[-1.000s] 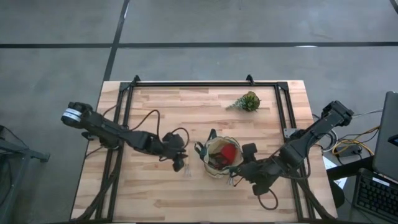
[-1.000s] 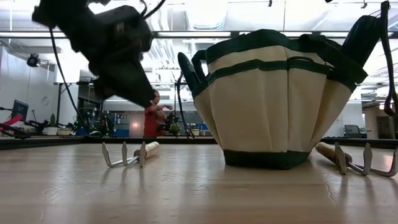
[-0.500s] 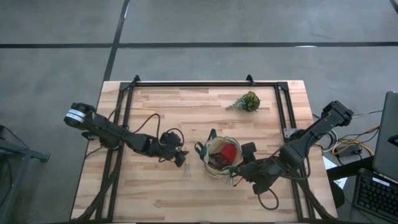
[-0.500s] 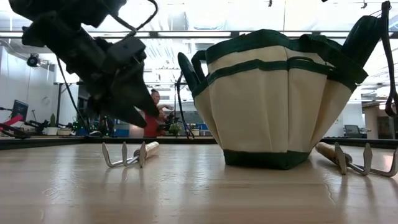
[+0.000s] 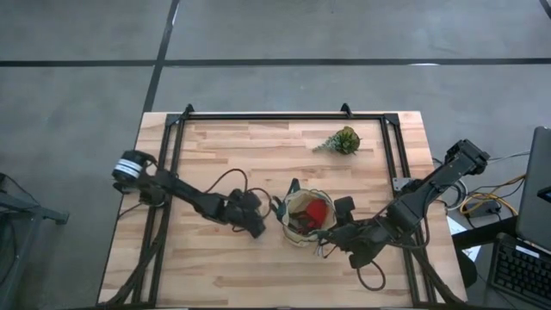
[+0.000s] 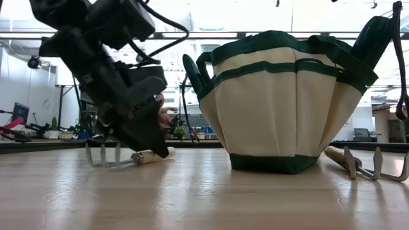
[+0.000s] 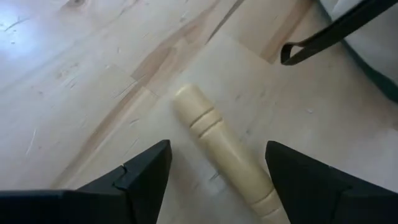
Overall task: Pick & Place Garden tools in Gardening bag
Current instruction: Put the left hand rake into the gardening bag
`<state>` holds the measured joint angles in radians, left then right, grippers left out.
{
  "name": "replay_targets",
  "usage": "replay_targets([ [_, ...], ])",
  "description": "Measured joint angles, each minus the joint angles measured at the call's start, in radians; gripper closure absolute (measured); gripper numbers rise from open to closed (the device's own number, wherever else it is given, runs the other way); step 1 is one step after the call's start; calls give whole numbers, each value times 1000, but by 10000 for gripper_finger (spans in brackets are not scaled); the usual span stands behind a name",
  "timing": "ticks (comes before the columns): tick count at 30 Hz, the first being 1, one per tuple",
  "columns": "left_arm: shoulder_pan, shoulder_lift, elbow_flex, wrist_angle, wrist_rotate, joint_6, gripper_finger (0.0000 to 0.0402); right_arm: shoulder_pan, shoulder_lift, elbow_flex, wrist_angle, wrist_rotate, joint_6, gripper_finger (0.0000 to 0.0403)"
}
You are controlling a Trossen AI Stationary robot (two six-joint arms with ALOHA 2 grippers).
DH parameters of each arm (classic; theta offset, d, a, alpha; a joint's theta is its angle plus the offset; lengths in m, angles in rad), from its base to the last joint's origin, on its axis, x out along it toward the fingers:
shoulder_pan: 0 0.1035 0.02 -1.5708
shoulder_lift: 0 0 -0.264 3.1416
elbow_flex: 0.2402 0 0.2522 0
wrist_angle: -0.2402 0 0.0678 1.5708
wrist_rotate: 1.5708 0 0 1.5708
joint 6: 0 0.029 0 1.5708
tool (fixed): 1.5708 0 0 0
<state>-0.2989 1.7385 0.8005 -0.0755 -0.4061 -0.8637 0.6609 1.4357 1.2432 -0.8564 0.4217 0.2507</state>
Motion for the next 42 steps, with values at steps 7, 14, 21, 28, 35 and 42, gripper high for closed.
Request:
replay_targets([
  [7,-7,41,45,-79,12,51,172,0,0,0,1,0,0,333],
  [14,-10,4,52,-129,16,71,317,0,0,0,3,-1,4,340],
  [21,-14,-63,44,-180,56,137,334,0,0,0,16,-2,4,333],
  [28,-20,-196,46,-214,110,210,334,-2,0,-5,159,-3,-37,327],
  [35,-61,-337,51,-209,182,239,334,-48,35,-18,299,-4,-90,325],
  [42,-132,-337,161,-218,199,334,334,-175,105,-18,392,-93,-112,277],
])
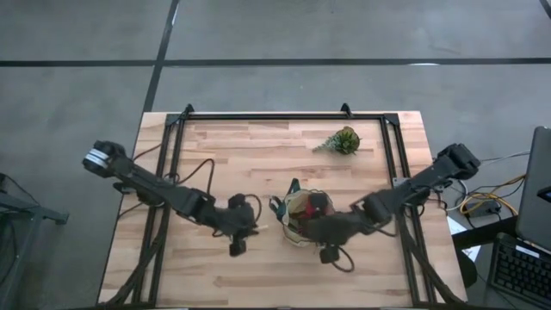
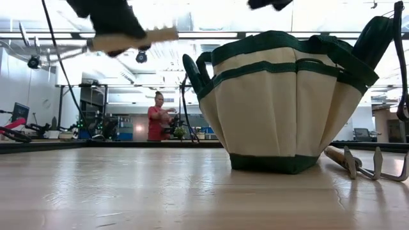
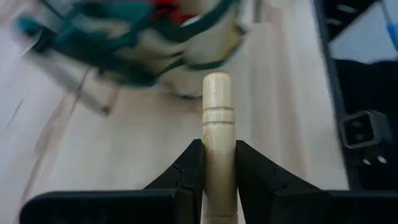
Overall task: Pick & Place Garden tools in Gardening bag
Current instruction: Put the left hand rake into the gardening bag
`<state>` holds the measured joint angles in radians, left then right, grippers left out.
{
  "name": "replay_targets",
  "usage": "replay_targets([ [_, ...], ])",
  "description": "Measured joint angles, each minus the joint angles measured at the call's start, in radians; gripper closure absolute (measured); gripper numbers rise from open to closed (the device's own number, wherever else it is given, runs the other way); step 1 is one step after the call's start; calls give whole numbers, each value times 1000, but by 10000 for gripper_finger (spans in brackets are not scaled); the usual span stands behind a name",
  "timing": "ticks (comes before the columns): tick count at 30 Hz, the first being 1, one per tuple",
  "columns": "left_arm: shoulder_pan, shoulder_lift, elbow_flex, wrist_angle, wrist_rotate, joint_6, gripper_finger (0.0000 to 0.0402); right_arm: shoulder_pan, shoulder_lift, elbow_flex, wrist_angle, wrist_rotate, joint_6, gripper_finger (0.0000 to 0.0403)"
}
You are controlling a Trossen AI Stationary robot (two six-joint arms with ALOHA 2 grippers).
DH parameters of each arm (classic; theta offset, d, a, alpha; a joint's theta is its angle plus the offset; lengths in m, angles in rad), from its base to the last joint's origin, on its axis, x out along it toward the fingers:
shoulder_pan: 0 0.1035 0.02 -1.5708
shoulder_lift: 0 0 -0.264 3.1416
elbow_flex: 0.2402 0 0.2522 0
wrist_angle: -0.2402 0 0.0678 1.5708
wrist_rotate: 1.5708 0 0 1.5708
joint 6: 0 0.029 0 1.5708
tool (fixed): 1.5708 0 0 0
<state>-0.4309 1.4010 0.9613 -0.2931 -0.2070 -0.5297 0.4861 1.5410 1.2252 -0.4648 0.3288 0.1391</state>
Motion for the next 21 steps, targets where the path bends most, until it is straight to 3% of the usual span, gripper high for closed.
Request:
replay_targets([
  [11,-21,197,273,-182,-45,149,334,-69,113,77,90,-43,-70,175],
  [21,-22,269,427,-341,-142,166,332,-63,198,159,78,-47,-92,172],
])
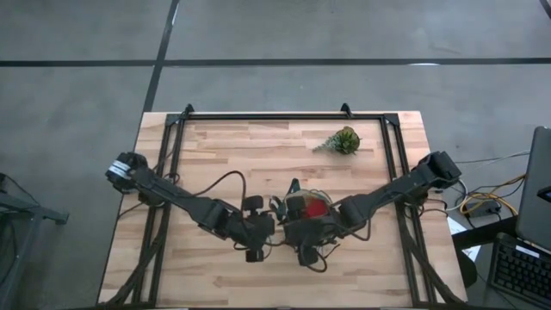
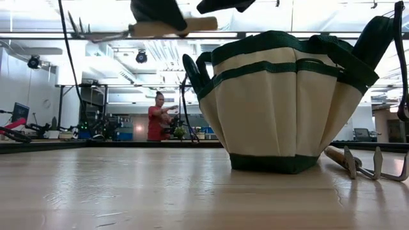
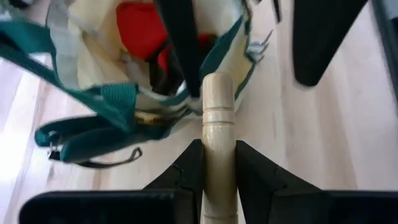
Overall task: Pick & Place Garden tools in Gardening bag
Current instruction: Put the left hand rake into the gardening bag
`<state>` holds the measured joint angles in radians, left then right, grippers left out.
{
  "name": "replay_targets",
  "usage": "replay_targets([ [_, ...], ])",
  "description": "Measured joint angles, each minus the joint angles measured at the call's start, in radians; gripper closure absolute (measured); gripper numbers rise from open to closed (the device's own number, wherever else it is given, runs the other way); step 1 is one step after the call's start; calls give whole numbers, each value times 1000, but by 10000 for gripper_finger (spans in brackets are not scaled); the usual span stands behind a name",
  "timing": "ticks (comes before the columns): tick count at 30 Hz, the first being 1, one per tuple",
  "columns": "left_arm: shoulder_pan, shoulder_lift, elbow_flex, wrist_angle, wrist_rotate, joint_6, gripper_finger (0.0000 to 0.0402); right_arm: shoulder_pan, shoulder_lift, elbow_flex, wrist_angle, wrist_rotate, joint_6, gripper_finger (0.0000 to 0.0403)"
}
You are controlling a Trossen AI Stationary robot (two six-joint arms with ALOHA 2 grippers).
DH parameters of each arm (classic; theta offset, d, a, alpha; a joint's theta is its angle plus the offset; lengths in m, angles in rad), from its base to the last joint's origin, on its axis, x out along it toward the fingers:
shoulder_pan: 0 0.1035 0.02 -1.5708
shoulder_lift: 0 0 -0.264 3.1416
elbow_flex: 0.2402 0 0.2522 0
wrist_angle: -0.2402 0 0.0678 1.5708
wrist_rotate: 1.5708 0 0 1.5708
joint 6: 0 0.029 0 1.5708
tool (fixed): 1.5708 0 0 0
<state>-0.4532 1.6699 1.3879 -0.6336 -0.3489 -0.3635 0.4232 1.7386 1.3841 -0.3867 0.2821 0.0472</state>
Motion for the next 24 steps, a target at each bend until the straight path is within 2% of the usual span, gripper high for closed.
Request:
replay_targets([
  [17,-1,-4,1,61,-12,49,329,-3,7,-8,7,-3,7,217],
  [24,-1,-4,1,77,-12,50,328,-3,11,-8,0,-2,5,266],
])
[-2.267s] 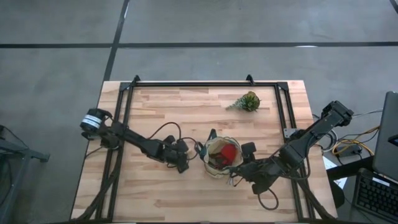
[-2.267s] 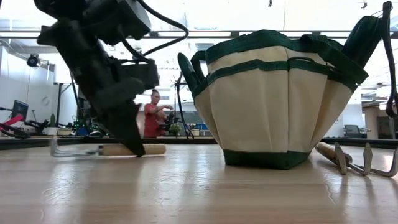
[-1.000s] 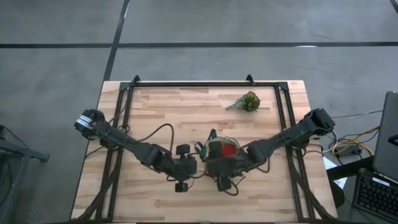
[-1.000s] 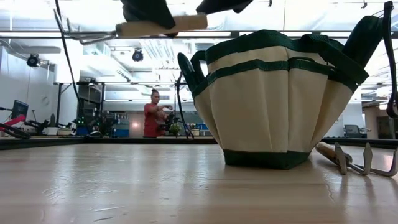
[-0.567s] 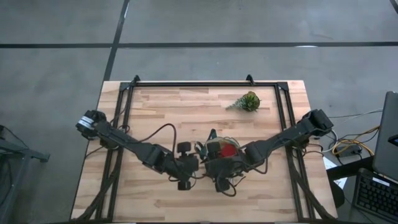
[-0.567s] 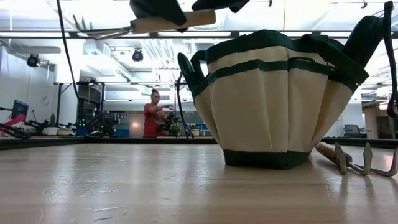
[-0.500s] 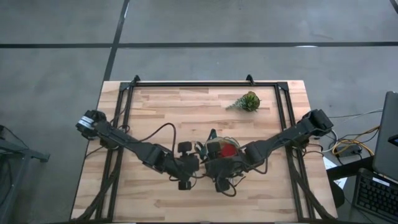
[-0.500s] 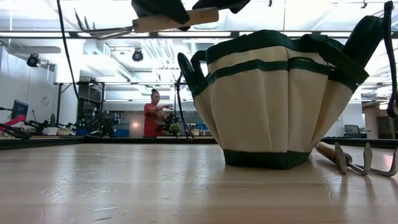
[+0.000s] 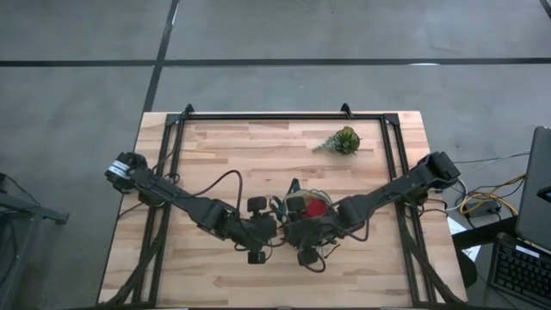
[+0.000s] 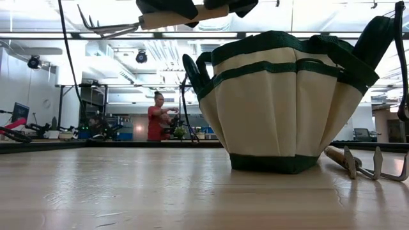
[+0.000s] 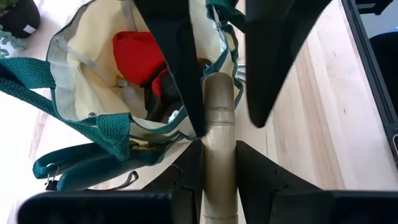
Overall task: Pick & Place Garden tools in Gardening bag
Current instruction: Put the left hand rake into the gardening bag
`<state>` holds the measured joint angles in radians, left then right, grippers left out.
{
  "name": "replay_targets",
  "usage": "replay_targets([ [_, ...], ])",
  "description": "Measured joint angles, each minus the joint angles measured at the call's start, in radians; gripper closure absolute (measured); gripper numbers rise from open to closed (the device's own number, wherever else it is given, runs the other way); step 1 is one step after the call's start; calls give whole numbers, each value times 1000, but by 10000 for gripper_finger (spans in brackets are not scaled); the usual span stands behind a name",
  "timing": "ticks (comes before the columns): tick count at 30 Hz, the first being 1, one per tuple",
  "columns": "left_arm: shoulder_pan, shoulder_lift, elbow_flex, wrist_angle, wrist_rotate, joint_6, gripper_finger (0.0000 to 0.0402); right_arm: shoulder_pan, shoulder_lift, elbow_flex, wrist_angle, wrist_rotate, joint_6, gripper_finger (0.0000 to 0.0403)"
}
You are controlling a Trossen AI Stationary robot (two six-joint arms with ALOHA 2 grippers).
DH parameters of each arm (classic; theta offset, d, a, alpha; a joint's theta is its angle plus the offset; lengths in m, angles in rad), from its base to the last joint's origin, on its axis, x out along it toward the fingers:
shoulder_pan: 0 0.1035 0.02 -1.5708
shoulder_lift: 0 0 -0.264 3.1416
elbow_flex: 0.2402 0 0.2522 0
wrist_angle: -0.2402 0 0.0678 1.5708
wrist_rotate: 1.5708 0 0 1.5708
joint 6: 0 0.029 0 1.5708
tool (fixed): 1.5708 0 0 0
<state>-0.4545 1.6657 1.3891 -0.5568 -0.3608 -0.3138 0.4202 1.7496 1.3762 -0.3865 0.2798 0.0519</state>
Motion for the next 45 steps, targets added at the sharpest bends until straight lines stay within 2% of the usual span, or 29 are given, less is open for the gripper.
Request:
replay_targets([
  [9,1,0,0,-8,-1,-6,328,-3,12,0,-3,15,-17,345],
  [16,1,0,-1,-1,-10,-11,316,-2,11,0,-6,15,-34,347],
  [25,1,-55,0,11,-54,34,203,1,15,0,-26,10,-40,348],
  [27,-1,-78,0,-3,-81,36,179,6,15,0,-30,49,-40,348],
  [31,-10,-136,-1,-27,-142,24,150,29,13,0,-61,193,-38,348],
  [36,-63,-187,-6,-54,-320,67,149,58,9,0,-106,367,-13,348],
  [40,-125,-247,-53,-44,-573,46,158,80,8,0,-122,526,-2,348],
  [45,-213,-319,-212,-12,-914,-147,163,101,6,-3,-122,713,8,348],
])
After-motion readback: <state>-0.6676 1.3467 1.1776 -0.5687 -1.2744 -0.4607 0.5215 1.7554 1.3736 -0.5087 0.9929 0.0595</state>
